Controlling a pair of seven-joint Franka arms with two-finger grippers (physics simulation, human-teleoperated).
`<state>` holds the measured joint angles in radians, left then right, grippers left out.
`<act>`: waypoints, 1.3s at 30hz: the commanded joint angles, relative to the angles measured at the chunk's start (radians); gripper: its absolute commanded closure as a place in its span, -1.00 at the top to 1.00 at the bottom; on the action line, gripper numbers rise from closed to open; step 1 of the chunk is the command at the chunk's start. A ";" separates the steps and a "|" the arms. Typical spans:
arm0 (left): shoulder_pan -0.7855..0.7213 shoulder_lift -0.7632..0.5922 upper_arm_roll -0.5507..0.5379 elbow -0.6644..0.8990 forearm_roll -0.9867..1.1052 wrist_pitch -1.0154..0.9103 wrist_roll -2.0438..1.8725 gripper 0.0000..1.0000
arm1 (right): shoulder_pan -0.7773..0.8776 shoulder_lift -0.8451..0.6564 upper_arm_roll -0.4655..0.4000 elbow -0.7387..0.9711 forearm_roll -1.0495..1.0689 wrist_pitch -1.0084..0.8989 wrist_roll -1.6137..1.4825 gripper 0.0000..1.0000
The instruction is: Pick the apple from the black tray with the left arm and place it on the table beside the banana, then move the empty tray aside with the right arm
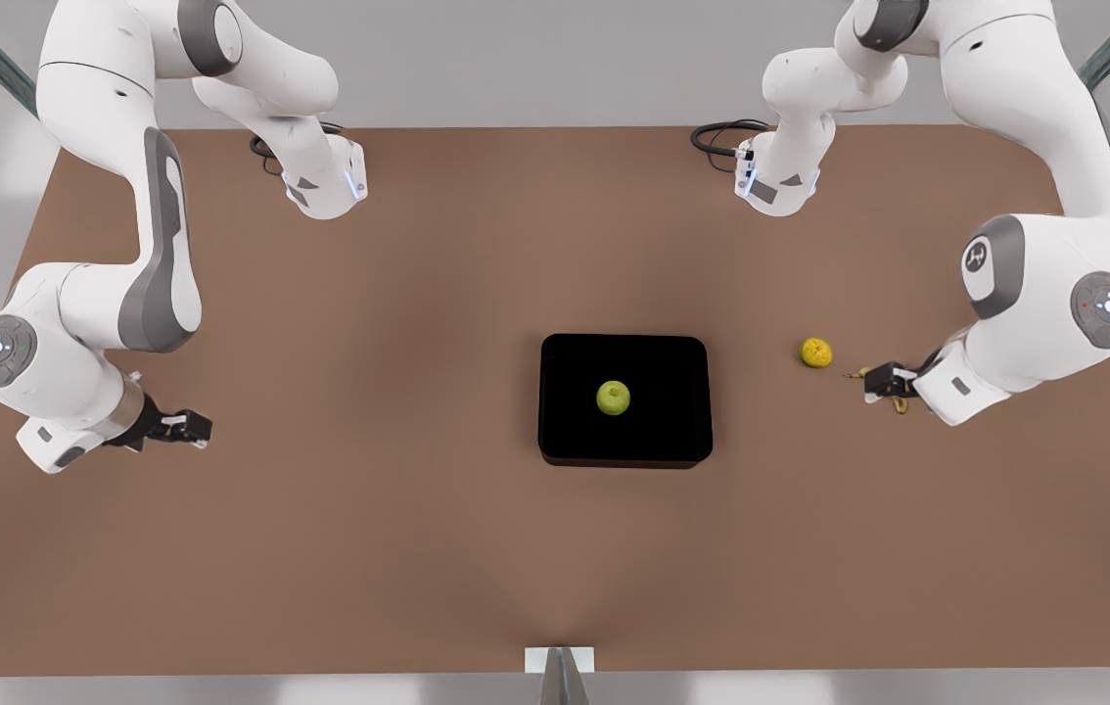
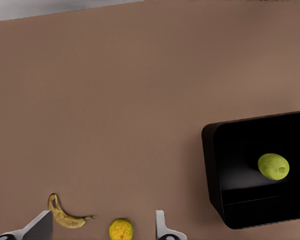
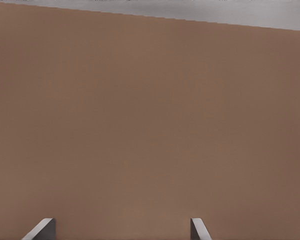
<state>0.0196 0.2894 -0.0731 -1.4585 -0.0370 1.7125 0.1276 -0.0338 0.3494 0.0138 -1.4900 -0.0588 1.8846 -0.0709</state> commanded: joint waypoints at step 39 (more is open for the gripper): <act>-0.641 0.327 -0.002 -0.359 0.236 0.777 -1.065 1.00 | 0.002 0.003 0.001 0.001 -0.001 0.024 -0.035 1.00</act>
<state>-0.6224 0.6130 -0.0749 -1.8185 0.1648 2.4335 -0.7683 -0.0322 0.3540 0.0147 -1.4900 -0.0611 1.9087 -0.1002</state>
